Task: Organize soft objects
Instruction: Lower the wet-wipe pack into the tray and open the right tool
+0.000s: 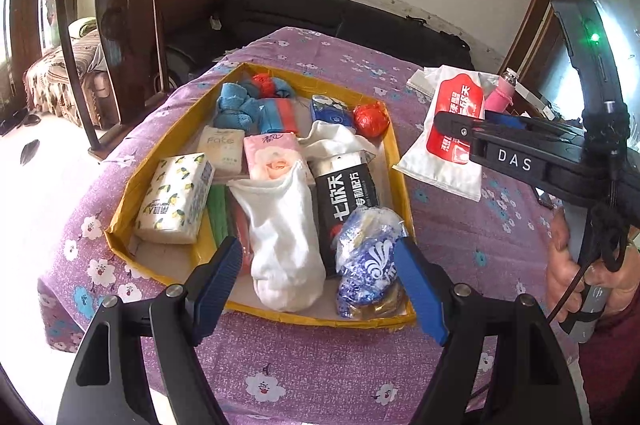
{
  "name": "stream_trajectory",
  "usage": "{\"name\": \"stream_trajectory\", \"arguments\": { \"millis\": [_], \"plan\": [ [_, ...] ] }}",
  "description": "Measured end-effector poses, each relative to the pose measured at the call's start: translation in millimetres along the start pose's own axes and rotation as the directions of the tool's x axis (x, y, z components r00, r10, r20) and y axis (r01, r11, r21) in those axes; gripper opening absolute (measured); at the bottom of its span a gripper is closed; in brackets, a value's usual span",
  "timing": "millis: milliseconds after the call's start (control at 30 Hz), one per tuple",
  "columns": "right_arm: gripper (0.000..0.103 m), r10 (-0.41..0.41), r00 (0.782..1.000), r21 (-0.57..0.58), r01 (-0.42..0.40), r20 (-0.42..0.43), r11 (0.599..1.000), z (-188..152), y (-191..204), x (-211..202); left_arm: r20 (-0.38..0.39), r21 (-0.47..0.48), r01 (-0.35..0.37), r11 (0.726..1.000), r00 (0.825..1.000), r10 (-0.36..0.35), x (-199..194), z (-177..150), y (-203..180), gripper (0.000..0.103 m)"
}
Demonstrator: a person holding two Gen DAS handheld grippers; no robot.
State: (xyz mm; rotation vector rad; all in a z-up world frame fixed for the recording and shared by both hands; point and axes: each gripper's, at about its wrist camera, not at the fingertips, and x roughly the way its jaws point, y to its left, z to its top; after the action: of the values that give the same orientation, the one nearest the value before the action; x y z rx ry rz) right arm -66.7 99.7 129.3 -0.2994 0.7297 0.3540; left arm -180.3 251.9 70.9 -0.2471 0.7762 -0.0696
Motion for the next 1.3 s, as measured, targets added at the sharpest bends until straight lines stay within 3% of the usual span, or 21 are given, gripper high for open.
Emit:
{"name": "stream_trajectory", "arguments": {
  "millis": [767, 867, 1033, 1233, 1300],
  "plan": [
    [0.052, -0.073, 0.997, -0.102, 0.072, -0.01, 0.992, 17.2, 39.8, 22.3, -0.011, -0.068, -0.001, 0.998, 1.0, 0.0, 5.8, -4.1, 31.2, 0.078],
    [0.052, -0.045, 0.998, -0.099, 0.042, -0.032, 0.994, 28.6, 47.5, 36.9, -0.008, -0.07, -0.003, 0.998, 1.0, 0.002, 5.3, -4.7, 32.6, 0.078],
    [0.052, 0.088, 0.989, -0.018, -0.091, -0.118, 0.996, 51.3, 53.8, 79.9, -0.004, -0.076, -0.015, 0.997, 1.0, 0.015, 1.9, -6.3, 39.0, 0.078],
    [0.053, 0.089, 0.986, 0.013, -0.088, -0.138, 0.996, 68.7, 63.1, 127.7, -0.002, -0.088, -0.033, 0.996, 0.999, 0.032, -3.3, -9.6, 46.4, 0.078],
    [0.06, 0.115, 0.981, 0.05, -0.109, -0.155, 0.993, 71.6, 59.9, 140.5, -0.001, -0.085, -0.036, 0.996, 0.999, 0.036, -5.1, -9.8, 45.5, 0.078]
  ]
}}
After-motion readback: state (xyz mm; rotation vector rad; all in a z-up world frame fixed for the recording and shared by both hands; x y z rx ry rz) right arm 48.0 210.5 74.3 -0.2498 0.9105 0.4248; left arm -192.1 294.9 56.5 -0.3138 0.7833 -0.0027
